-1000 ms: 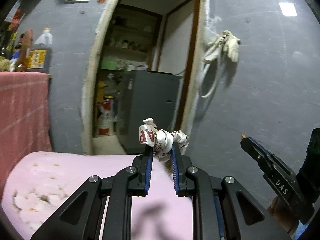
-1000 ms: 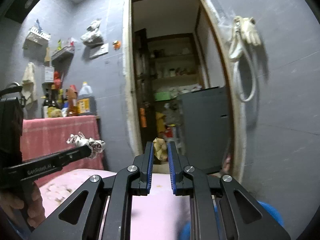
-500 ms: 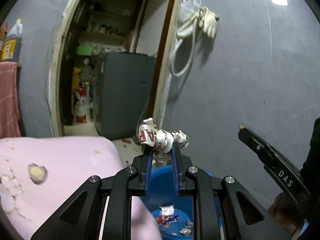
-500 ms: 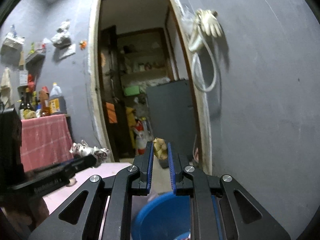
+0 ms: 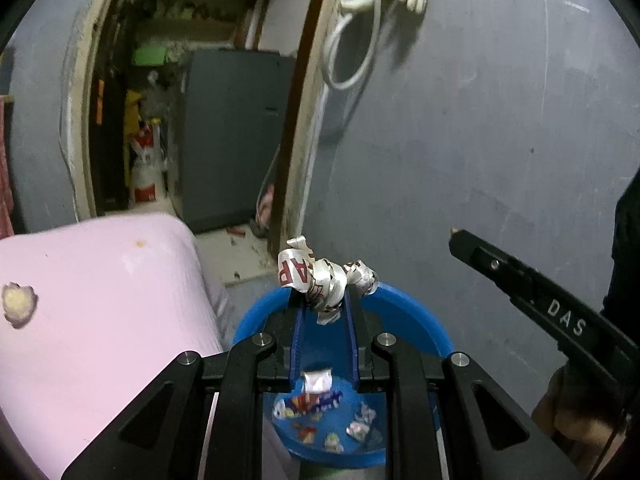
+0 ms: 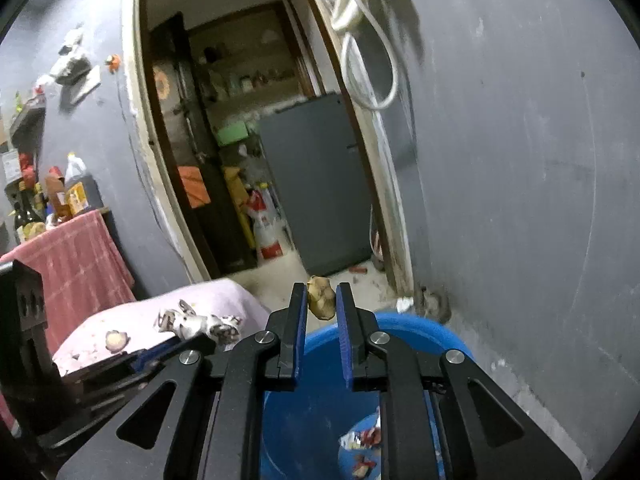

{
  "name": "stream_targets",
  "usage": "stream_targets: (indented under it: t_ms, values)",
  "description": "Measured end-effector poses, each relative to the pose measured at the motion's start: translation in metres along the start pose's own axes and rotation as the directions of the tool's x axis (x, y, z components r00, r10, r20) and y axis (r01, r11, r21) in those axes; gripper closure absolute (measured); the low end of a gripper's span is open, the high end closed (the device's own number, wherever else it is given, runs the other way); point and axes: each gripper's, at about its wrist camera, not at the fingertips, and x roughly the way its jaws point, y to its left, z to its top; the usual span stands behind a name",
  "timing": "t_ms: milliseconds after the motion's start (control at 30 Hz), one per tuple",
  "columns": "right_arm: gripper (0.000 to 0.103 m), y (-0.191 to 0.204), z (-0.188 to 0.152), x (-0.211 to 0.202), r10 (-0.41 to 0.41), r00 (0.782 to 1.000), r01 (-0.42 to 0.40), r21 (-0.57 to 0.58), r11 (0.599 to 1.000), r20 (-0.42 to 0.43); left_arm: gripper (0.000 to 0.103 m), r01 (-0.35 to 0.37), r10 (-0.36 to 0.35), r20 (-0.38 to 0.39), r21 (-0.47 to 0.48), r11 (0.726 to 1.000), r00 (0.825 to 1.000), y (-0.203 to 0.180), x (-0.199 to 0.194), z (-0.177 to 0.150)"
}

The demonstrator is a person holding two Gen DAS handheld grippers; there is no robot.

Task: Collect trash
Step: 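Open both tools over the blue bucket to drop the foil and peel piece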

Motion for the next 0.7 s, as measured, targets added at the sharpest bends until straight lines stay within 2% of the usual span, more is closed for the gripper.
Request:
stream_targets:
  t_ms: [200, 567, 700]
  values:
    - [0.09, -0.01, -0.006, 0.013, 0.009, 0.997, -0.005, 0.054, 0.999, -0.076, 0.088, 0.003, -0.004, -0.088, -0.017, 1.0, 0.996, 0.004, 0.021, -0.009]
    - [0.089, -0.014, -0.005, 0.021, 0.014, 0.992, -0.004, 0.08, 0.997, -0.127, 0.087, -0.005, -0.003, -0.148, -0.059, 0.998, 0.989, 0.013, 0.035, -0.016]
    - [0.07, -0.017, -0.004, 0.021, 0.013, 0.992, -0.002, 0.091, 0.996, -0.127, 0.084, -0.009, -0.005, -0.174, -0.078, 0.997, 0.985, 0.017, 0.041, -0.016]
